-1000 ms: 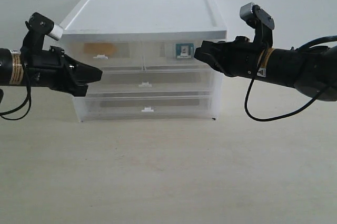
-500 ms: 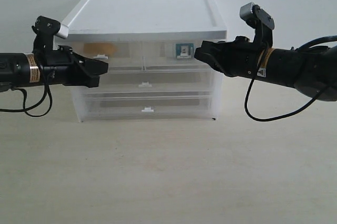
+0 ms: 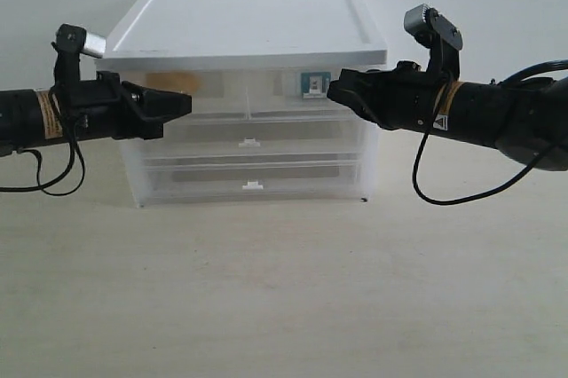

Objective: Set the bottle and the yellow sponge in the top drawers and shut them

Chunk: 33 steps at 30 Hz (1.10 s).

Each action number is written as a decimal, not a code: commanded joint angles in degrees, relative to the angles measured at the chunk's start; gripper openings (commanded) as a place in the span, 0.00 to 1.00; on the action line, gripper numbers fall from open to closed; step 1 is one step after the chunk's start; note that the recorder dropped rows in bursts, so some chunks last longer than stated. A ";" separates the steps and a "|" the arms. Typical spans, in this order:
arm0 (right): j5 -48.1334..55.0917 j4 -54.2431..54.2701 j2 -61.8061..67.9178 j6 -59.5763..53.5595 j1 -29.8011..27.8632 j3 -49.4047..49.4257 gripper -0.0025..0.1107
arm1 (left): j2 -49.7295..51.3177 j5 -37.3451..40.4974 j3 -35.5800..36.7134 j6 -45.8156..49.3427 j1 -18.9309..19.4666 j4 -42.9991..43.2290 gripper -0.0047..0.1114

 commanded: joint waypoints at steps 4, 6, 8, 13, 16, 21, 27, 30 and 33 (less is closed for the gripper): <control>-3.26 -2.85 -1.04 0.35 0.01 2.28 0.02 | -0.89 5.00 -0.85 -1.50 -0.37 0.10 0.07; -2.99 -2.45 -1.46 -0.23 0.01 3.15 0.02 | -0.89 4.21 -0.85 -1.74 -0.37 0.10 0.07; -2.87 -2.64 -1.98 -0.32 0.01 3.73 0.02 | -0.89 1.88 -0.85 -2.49 -0.37 0.61 0.07; -4.33 -2.27 -3.39 -1.59 0.01 5.72 0.02 | -3.54 0.60 -0.46 -5.08 -0.37 5.16 0.07; -6.56 0.84 -5.89 -4.84 0.01 8.18 0.02 | -7.27 0.60 0.89 -5.08 -0.37 8.19 0.07; -4.18 1.94 -12.70 -8.20 0.01 10.83 0.02 | -14.71 0.70 4.32 -5.08 -0.37 8.00 0.07; 0.23 2.73 -23.22 -11.65 0.01 14.53 0.02 | -25.88 5.02 9.96 -5.08 -0.37 3.01 0.07; -0.64 5.37 -28.79 -14.68 0.01 17.61 0.02 | -32.74 6.57 12.81 -4.68 -0.37 0.15 0.07; -0.13 8.08 -33.65 -18.04 0.01 20.10 0.02 | -38.40 9.68 15.15 -3.76 -0.37 -1.42 0.07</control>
